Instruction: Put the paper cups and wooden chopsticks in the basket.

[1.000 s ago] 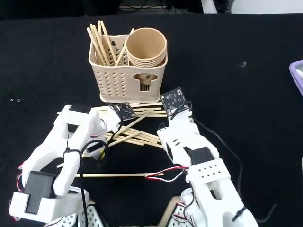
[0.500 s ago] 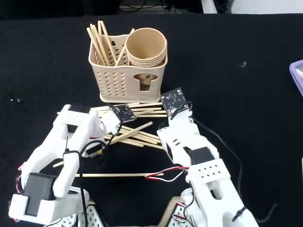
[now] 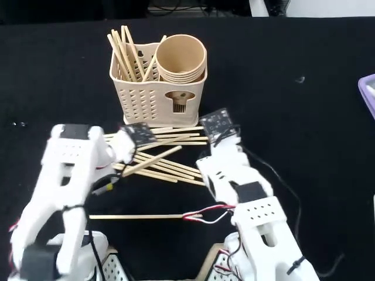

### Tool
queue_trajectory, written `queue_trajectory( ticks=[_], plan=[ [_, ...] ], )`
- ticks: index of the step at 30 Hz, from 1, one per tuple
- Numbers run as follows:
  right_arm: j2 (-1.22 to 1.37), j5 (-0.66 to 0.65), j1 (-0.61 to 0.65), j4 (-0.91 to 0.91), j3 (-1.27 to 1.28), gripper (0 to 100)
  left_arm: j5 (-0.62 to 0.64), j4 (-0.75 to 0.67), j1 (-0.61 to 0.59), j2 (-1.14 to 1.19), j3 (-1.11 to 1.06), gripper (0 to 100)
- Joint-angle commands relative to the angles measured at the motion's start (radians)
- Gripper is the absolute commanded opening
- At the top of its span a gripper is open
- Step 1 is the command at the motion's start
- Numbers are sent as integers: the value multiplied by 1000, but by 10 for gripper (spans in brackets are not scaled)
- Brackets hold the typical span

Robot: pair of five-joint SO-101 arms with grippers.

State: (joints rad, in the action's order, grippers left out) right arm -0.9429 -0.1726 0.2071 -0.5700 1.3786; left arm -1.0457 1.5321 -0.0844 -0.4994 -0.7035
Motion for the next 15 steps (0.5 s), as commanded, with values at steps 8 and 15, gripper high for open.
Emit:
queue_trajectory(
  ticks=[8,15],
  plan=[
    [-36,161,-164,25,-36,7,-247,176,-305,-275,51,29],
    [-36,163,-161,26,-36,11,-247,118,-426,-477,74,29]
  ],
)
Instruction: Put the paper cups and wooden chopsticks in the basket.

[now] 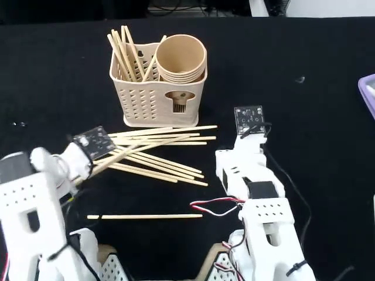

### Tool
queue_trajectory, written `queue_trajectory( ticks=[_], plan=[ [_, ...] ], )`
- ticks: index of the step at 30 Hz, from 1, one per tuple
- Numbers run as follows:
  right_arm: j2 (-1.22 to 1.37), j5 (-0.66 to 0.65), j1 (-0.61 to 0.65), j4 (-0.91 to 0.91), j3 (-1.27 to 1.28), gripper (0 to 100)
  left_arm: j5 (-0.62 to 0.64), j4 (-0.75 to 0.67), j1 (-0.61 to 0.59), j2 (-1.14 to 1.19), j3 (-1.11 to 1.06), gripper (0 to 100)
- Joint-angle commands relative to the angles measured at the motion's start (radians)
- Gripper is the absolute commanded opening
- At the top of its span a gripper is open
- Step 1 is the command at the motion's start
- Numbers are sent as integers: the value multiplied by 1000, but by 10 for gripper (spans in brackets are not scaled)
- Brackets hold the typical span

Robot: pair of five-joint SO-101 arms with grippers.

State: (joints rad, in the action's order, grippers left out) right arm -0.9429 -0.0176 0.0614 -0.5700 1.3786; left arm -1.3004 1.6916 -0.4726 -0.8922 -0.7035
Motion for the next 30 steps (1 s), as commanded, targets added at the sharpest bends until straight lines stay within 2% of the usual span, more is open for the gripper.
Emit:
queue_trajectory(
  ticks=[1,6,8,16,21,25,30],
  plan=[
    [-36,8,-15,31,-36,13,41,-63,-44,-118,68,29],
    [-28,8,-15,61,-27,15,203,-164,-36,-265,67,29],
    [-28,8,-15,60,-27,15,308,-241,-30,-318,70,29],
    [-28,8,-15,60,-27,15,948,-569,88,-454,67,29],
    [-35,8,-15,66,-13,15,1261,-793,191,-419,67,29],
    [-35,8,-15,66,-13,15,1398,-971,266,-325,67,29],
    [-35,8,-15,68,-13,15,1427,-1198,397,-169,68,29]
  ],
)
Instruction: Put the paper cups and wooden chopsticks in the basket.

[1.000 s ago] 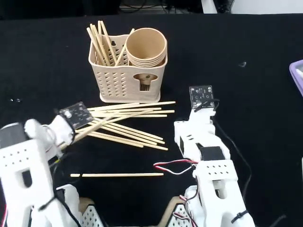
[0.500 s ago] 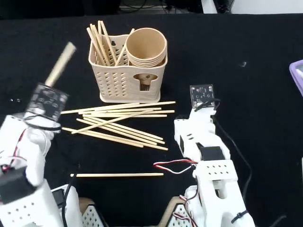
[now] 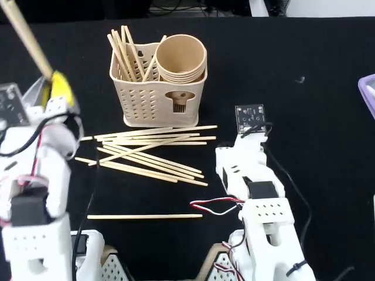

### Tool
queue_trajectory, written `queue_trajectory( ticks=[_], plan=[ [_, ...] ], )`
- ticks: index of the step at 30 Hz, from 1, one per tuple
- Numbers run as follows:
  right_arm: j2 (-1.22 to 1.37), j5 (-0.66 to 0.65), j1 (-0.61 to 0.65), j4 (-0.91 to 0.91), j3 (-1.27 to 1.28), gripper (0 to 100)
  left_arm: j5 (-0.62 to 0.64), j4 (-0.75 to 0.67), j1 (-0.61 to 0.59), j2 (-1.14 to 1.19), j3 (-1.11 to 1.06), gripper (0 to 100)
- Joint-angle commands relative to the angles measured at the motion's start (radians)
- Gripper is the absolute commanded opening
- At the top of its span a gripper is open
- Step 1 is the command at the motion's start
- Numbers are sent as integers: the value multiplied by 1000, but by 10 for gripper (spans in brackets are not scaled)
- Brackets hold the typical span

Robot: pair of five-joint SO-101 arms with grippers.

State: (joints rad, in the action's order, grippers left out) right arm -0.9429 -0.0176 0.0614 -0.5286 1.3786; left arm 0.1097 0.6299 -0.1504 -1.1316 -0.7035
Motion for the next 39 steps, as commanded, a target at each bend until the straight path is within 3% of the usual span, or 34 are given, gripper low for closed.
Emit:
queue_trajectory(
  ticks=[1,8,16,39],
  plan=[
    [-35,8,-15,26,-13,15,17,-186,96,98,70,29],
    [-35,3,-15,26,-15,15,15,-486,194,219,68,29],
    [-35,0,11,26,-15,15,17,-671,216,373,96,30],
    [-35,0,23,26,-12,15,17,-684,275,505,-25,45]
  ],
)
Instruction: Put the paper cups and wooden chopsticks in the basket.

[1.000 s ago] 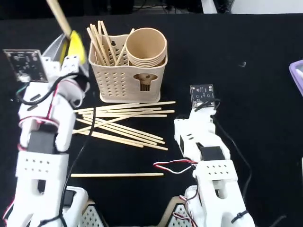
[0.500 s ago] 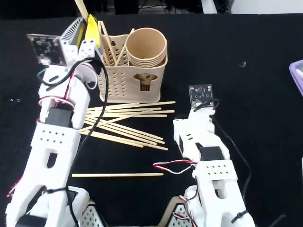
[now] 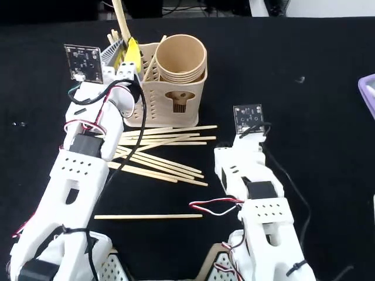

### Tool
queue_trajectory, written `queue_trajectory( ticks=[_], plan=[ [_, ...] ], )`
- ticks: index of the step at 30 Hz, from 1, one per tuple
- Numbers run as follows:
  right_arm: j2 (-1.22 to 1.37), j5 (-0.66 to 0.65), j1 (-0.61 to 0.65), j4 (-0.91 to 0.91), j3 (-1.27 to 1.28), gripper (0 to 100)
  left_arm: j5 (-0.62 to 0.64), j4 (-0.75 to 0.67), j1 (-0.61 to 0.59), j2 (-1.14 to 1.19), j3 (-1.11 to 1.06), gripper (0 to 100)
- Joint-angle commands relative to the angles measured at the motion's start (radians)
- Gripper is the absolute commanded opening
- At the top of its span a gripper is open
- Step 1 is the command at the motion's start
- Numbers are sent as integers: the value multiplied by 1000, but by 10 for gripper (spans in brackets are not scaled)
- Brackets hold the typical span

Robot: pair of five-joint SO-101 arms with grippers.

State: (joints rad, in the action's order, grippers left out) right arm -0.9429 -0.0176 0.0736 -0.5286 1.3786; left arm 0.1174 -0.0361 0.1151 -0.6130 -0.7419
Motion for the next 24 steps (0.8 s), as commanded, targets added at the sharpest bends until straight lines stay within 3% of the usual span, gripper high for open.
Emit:
queue_trajectory(
  ticks=[1,4,9,17,21,24],
  plan=[
    [-35,0,11,26,-12,15,9,-18,10,-15,13,70],
    [-35,0,11,26,-12,15,11,9,10,-15,19,124],
    [-35,0,9,26,-12,15,11,199,5,-15,91,127],
    [-35,0,9,26,-10,15,3,359,-2,-60,251,127],
    [-35,0,9,26,-8,15,2,503,-48,-166,306,127],
    [-35,0,11,26,-8,15,-37,646,-147,-272,305,125]
  ],
)
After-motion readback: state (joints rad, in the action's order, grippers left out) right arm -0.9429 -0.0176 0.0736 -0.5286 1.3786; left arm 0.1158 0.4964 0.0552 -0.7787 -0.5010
